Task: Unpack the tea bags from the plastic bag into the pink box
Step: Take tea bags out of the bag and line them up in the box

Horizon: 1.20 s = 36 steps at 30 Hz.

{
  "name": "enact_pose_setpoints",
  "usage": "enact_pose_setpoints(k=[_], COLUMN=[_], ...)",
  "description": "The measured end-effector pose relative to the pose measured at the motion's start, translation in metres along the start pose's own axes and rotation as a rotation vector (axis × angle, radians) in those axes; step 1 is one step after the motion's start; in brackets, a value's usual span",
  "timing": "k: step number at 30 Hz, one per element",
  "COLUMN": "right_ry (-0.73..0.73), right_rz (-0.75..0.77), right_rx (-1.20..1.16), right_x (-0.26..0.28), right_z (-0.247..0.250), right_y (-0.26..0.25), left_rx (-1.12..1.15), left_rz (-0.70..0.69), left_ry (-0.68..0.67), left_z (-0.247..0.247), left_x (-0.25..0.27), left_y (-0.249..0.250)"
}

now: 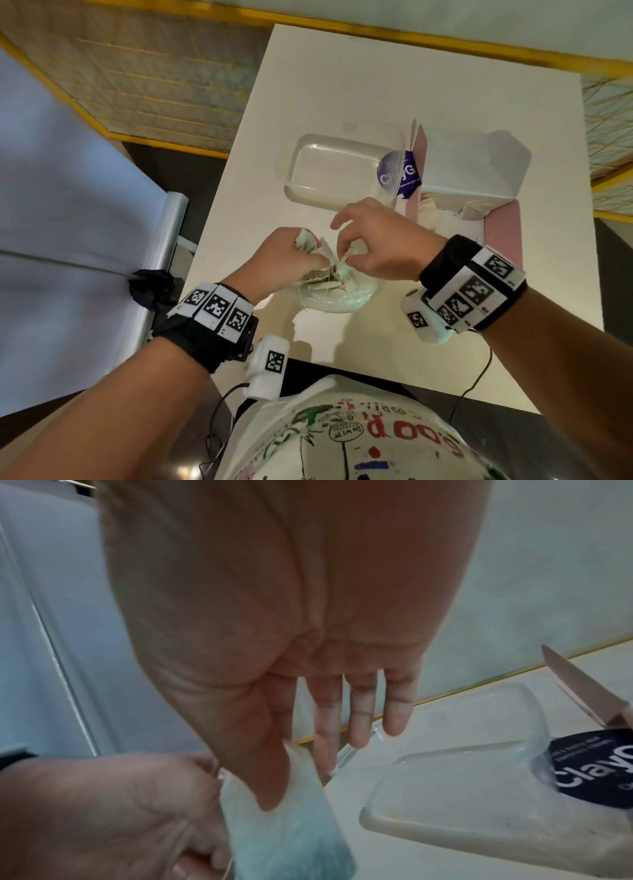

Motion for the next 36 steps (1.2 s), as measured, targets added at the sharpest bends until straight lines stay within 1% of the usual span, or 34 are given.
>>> enact_pose_setpoints(k=[3,5,6,9,11,13,15,16,17,19,20,22,23,24,25,26,28,30,34,36], right_ry=[-0.02,0.024,0.047,0.139,0.178,0.167,0.148,0.133,0.115,0.091,0.096,0.138,0.17,0.207,0.249,0.292,0.339,0.312,0.196,0.159], right_rz=[0.04,0.046,0.031,-0.031,-0.067,-0.096,-0.112,-0.119,-0.126,-0.145,-0.158,-0.194,-0.218,-0.242,-0.263,-0.275,-0.258,-0.24,-0.231,-0.207], right_rx=[-0.078,-0.148,-0.169,-0.283,-0.483,-0.714,-0.823,-0.859,-0.912,-1.056,-1.115,-1.161,-1.137,-1.085,-1.019,-0.944,-0.81,-0.756,-0.807,-0.786], right_x=[0.001,0.001,0.001,0.005,0.01,0.016,0.021,0.024,0.026,0.029,0.03,0.031,0.031,0.031,0.031,0.031,0.033,0.034,0.037,0.037], right_z=[-0.005,-0.006,-0.004,0.004,0.01,0.014,0.017,0.018,0.018,0.019,0.02,0.023,0.023,0.023,0.022,0.022,0.023,0.023,0.027,0.03], right_y=[-0.011,-0.013,-0.012,-0.005,-0.001,0.002,0.006,0.007,0.008,0.014,0.018,0.023,0.026,0.029,0.032,0.034,0.037,0.041,0.057,0.065], left_rx=[0.061,0.125,0.186,0.439,0.562,0.688,0.799,0.829,0.824,0.82,0.876,1.117,1.21,1.237,1.184,1.076,0.815,0.675,0.572,0.537], left_rz=[-0.044,-0.054,-0.045,0.004,0.021,0.05,0.115,0.128,0.124,0.104,0.096,0.105,0.104,0.088,0.062,0.023,-0.055,-0.1,-0.141,-0.144], left_ry=[-0.068,-0.075,-0.057,0.053,0.117,0.212,0.328,0.366,0.375,0.322,0.269,0.101,0.008,-0.062,-0.093,-0.091,-0.023,0.006,-0.011,-0.008], left_z=[0.005,0.01,0.012,0.016,0.016,0.015,0.013,0.012,0.011,0.007,0.004,-0.005,-0.01,-0.015,-0.02,-0.024,-0.03,-0.034,-0.04,-0.043], left_x=[0.001,0.001,0.002,0.004,0.005,0.004,0.002,0.001,0.0,0.0,0.0,0.003,0.004,0.004,0.003,0.002,0.0,-0.003,-0.005,-0.006], left_y=[0.014,0.018,0.018,0.02,0.023,0.025,0.023,0.022,0.022,0.024,0.025,0.032,0.037,0.043,0.049,0.054,0.061,0.061,0.067,0.069])
Point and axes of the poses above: each hand's wrist, its own x-axis away from the middle knuckle, its own z-axis out of the back of the hand, y = z × x, the point moved 3 cm from there along -x, towards the middle knuckle, and after that the axes turned 15 degrees about -z, right-handed, at the moved point
